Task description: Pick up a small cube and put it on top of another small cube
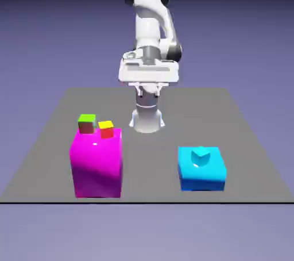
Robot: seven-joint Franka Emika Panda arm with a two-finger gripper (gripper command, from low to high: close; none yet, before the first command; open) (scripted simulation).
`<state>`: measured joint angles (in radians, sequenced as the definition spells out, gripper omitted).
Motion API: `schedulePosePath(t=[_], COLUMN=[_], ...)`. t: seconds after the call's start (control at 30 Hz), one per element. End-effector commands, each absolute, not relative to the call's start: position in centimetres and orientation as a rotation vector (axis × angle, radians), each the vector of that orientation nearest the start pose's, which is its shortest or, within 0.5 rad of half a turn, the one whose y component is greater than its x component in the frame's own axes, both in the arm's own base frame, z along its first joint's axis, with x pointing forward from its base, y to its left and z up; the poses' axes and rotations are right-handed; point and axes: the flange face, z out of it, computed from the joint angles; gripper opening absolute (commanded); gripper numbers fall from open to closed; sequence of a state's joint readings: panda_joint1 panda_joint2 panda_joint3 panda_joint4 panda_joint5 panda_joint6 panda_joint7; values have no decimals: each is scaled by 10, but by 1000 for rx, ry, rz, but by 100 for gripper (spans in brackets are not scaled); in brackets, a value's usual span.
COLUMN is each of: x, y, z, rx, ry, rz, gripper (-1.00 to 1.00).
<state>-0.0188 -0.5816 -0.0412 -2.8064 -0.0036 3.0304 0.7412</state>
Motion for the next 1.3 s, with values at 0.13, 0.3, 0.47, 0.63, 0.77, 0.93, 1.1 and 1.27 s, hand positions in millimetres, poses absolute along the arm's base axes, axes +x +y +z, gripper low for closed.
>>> schedulePosePath(t=[0.13, 0.3, 0.47, 0.63, 0.77, 0.93, 1.1, 1.27], x=[372, 338, 293, 245, 220, 207, 195, 184], y=[-124, -199, -257, -296, -306, -300, -290, -278], z=[440, 413, 383, 354, 329, 296, 265, 236], rx=[-2160, -1794, -1362, -905, -596, -293, 16, 327], ry=[1578, 1983, 2277, 2457, 2519, 2542, 2528, 2476], rz=[-911, -761, -619, -490, -389, -259, -143, -40], gripper=[0, 0, 0, 0, 0, 0, 0, 0])
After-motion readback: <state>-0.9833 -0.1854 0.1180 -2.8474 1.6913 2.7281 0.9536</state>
